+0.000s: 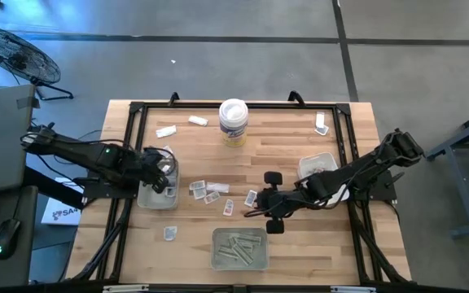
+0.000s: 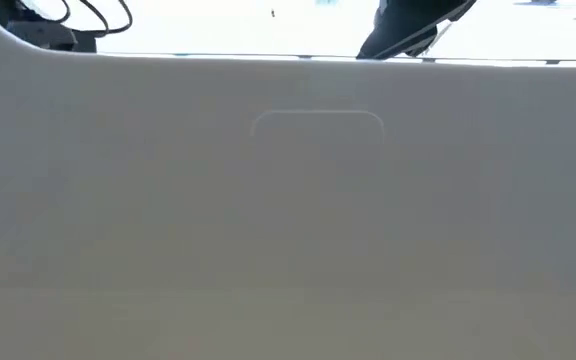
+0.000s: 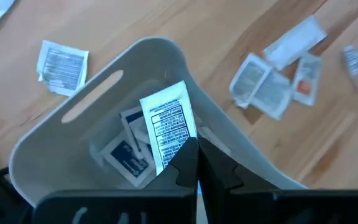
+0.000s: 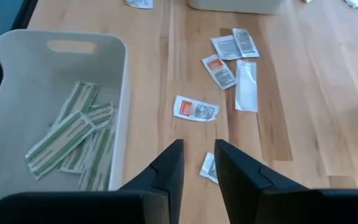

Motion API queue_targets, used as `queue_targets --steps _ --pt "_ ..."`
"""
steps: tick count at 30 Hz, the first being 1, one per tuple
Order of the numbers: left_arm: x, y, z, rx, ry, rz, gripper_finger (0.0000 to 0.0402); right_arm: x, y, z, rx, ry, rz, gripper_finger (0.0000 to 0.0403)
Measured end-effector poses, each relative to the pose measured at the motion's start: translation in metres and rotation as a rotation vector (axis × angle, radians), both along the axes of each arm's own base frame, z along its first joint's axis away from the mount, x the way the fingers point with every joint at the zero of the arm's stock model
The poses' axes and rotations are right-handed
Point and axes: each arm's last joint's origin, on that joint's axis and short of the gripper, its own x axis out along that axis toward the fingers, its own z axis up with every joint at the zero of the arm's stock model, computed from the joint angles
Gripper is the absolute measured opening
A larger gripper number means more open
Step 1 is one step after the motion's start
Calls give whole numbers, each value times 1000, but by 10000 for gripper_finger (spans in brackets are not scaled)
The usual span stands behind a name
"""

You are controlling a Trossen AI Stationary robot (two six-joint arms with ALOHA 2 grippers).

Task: Pick & Place First Aid Supplies
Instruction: Put the orange ointment pack into the white bin

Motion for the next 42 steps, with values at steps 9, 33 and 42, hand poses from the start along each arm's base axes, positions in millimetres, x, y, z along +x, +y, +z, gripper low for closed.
queue_targets --steps 9,33,42 --pt "10 -2 -6 72 54 -23 1 1 -2 0 38 10 -3 83" --pt "66 -23 24 83 -453 -489 1 10 -4 -6 -142 -205 -1 83" --pt "113 -40 19 105 -657 -696 1 15 -20 -21 -168 -533 120 113"
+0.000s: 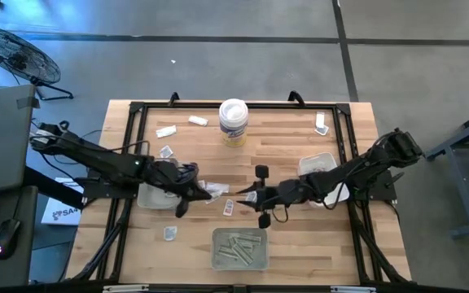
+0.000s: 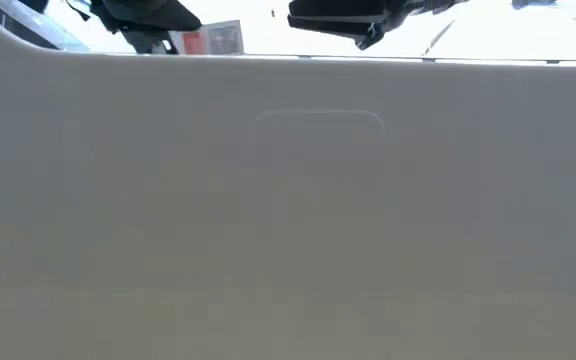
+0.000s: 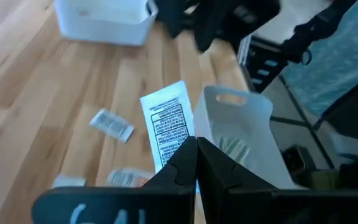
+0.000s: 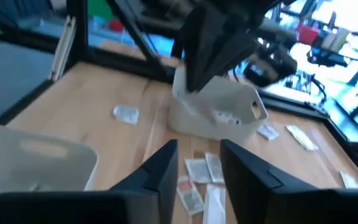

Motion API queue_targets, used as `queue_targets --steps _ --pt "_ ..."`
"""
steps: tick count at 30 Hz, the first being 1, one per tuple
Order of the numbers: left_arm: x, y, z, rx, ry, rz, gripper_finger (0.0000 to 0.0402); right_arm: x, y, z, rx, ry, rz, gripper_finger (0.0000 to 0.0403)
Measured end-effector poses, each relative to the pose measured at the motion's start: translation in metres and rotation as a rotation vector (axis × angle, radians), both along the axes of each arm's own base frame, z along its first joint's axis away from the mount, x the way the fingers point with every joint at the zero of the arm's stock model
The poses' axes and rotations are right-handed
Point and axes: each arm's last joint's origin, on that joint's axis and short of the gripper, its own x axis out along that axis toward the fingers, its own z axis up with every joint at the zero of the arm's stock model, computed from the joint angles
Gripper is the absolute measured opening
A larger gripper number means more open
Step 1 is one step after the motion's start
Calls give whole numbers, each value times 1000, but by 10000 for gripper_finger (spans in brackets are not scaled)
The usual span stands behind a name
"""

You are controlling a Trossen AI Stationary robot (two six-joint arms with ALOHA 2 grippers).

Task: Pick & Place First Aid Supplies
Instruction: Put the orange ointment pack into the white bin

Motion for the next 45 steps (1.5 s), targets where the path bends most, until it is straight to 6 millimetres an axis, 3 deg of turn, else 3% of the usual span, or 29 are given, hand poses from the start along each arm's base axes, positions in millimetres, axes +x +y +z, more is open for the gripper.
queue_targets --steps 7,13,21,31,35,41,45 --pt "27 -8 -13 7 -88 -51 1 -4 -19 -11 66 -104 116 179" --pt "42 -1 -17 -26 -157 -66 1 -4 -23 -19 52 -93 138 179" --pt "53 7 -24 -46 -176 -73 1 -3 -23 -22 24 -86 99 137" --pt "54 8 -22 -13 -210 -39 1 -3 -23 -23 55 -65 95 10" --pt "54 8 -22 34 -217 -35 3 -3 -24 -24 92 -53 71 10" --pt "48 9 -14 81 -235 -48 72 -9 -19 -13 127 -46 54 5" --pt "34 13 -4 110 -208 -18 138 -28 -24 2 209 127 -62 2"
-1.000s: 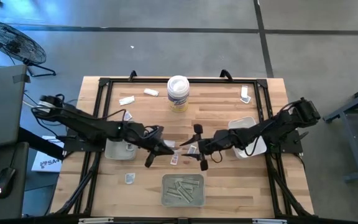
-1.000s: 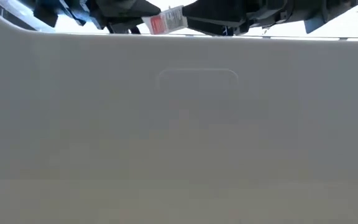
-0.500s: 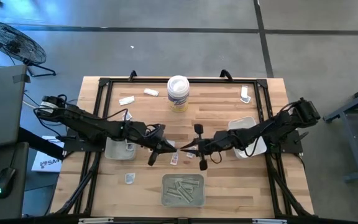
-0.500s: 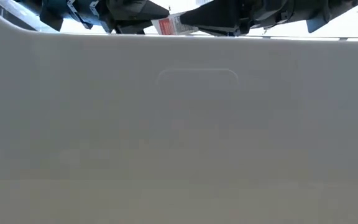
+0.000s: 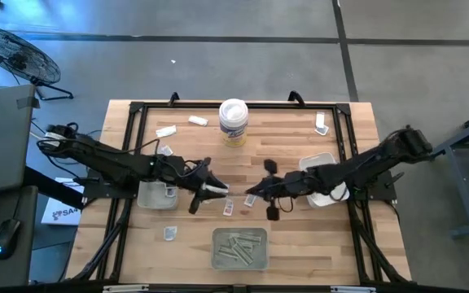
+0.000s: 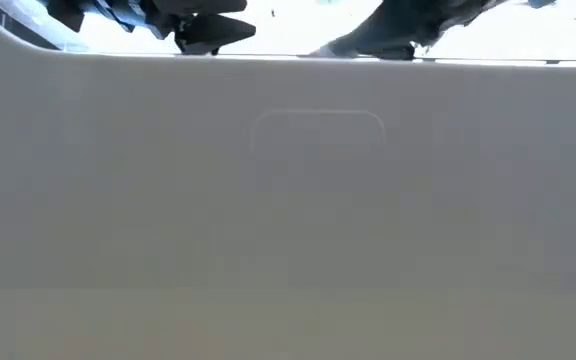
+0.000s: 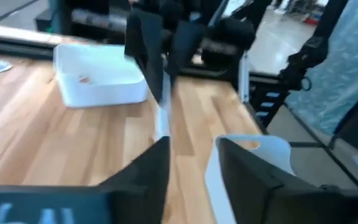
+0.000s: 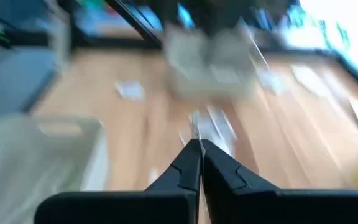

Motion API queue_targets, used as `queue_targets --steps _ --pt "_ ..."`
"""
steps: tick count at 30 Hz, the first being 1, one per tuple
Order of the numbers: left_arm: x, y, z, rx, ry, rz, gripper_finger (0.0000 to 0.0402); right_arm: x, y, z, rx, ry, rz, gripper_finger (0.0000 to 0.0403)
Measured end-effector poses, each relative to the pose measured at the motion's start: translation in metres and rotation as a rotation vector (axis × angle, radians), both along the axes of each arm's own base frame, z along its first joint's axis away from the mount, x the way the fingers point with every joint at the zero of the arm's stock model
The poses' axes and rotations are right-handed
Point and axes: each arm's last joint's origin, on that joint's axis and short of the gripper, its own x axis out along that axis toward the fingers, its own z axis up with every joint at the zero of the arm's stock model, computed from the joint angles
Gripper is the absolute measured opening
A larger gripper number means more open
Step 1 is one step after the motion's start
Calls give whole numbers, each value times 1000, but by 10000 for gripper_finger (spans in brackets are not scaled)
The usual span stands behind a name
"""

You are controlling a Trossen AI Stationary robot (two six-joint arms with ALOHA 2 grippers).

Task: Pick & Place First Aid Supplies
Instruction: Put the orange ointment pack into the white bin

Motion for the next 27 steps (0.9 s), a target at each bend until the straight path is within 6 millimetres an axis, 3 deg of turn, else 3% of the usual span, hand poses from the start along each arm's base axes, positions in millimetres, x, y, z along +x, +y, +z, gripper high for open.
queue_targets --steps 5,9,13,20,27 --pt "-16 4 3 27 93 38 187 -50 -20 15 145 317 -249 5" --pt "-18 6 -3 55 152 88 195 -91 -39 15 336 526 -527 2" --pt "-15 7 -8 83 176 149 195 -119 -51 10 469 668 -823 3" --pt "-14 8 -12 119 196 163 195 -136 -61 -4 552 841 -982 4" --pt "-13 7 -13 118 196 160 195 -136 -67 -40 617 935 -842 3"
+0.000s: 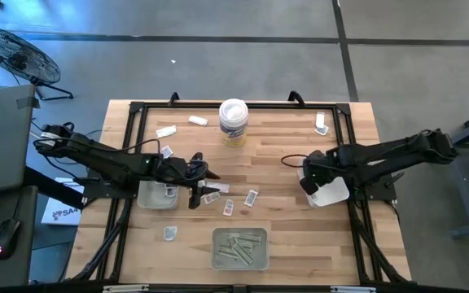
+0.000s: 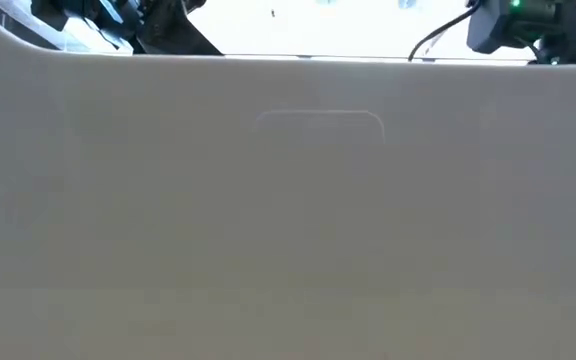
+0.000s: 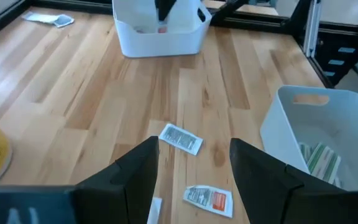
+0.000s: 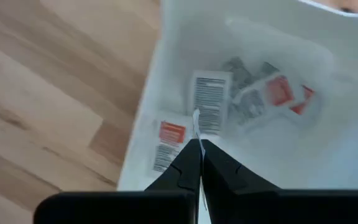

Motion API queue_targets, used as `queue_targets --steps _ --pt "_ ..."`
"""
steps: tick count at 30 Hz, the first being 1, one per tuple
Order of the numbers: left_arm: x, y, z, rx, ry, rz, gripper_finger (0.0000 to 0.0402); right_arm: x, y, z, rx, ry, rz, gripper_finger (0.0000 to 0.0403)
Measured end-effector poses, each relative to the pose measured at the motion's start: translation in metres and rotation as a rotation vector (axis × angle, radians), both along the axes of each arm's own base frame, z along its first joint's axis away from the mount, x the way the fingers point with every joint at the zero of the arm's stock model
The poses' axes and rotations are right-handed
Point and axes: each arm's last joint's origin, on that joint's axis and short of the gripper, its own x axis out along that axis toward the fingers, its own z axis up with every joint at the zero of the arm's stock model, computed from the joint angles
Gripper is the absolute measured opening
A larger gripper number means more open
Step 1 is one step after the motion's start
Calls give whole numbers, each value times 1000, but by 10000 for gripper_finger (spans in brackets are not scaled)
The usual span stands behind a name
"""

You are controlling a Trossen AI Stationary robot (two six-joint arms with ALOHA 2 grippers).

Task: Pick & Place First Aid Supplies
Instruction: Put the orange ointment pack into the white bin

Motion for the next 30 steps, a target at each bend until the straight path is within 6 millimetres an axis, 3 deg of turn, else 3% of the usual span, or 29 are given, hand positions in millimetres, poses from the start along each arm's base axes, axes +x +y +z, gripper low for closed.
queue_targets --steps 5,13,19,25,30 --pt "0 0 0 0 2 1 195 1 -7 -4 -1 -10 33 22" --pt "0 1 0 7 -1 17 195 -3 -17 -3 -53 36 52 86" --pt "0 1 -1 7 6 24 195 -2 -17 23 -117 63 89 95" --pt "2 0 -3 10 5 27 195 24 -5 55 -235 -196 210 82" --pt "8 0 -12 26 31 44 195 61 12 48 -283 -500 441 84"
